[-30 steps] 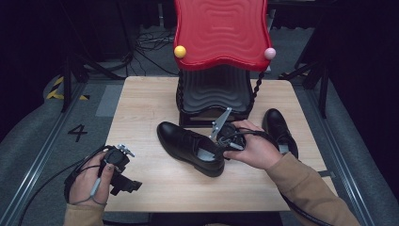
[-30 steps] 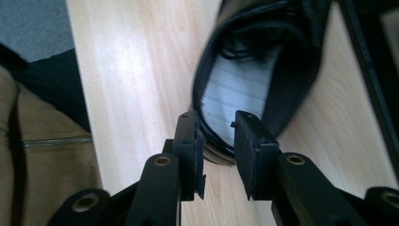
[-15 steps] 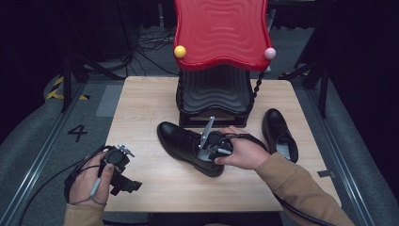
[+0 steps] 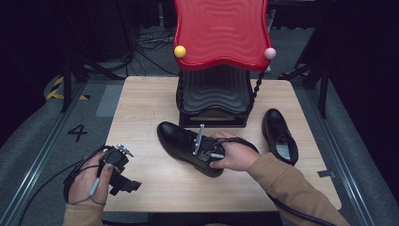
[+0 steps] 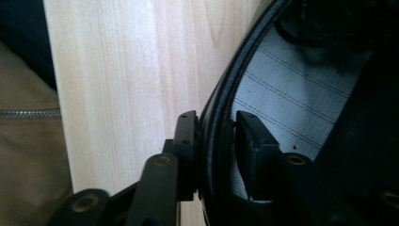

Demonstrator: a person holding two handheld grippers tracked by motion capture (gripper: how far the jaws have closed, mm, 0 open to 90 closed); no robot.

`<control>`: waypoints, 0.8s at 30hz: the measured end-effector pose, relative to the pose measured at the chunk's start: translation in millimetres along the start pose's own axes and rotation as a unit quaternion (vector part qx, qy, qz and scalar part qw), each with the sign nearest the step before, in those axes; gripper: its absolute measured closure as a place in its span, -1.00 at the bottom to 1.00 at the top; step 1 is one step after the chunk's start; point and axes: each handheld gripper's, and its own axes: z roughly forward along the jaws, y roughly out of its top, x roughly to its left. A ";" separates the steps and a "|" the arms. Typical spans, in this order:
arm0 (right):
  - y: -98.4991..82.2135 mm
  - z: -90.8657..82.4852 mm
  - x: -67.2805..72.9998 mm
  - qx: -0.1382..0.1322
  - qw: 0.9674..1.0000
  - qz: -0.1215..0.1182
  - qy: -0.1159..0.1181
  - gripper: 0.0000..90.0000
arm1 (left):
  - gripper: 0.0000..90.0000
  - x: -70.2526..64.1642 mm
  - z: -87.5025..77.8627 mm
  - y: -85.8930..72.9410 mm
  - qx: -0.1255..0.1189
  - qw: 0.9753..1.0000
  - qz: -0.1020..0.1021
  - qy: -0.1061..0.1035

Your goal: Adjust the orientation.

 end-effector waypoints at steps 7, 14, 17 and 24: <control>3.2 -5.8 9.8 -0.004 1.000 -0.022 -0.012 0.83 | -0.62 -0.2 0.4 0.6 0.000 1.000 0.002 -0.001; 0.7 -12.7 17.8 -0.026 0.999 -0.019 -0.010 0.83 | -0.62 0.7 0.3 1.4 -0.001 1.000 0.002 -0.002; -1.2 -23.7 28.3 -0.043 0.998 -0.027 -0.022 0.83 | -0.62 0.5 0.0 2.6 -0.001 1.000 0.004 -0.003; -16.3 -49.7 50.7 -0.073 0.997 -0.012 -0.032 0.83 | -0.62 0.1 -0.5 5.7 -0.003 1.000 0.009 -0.003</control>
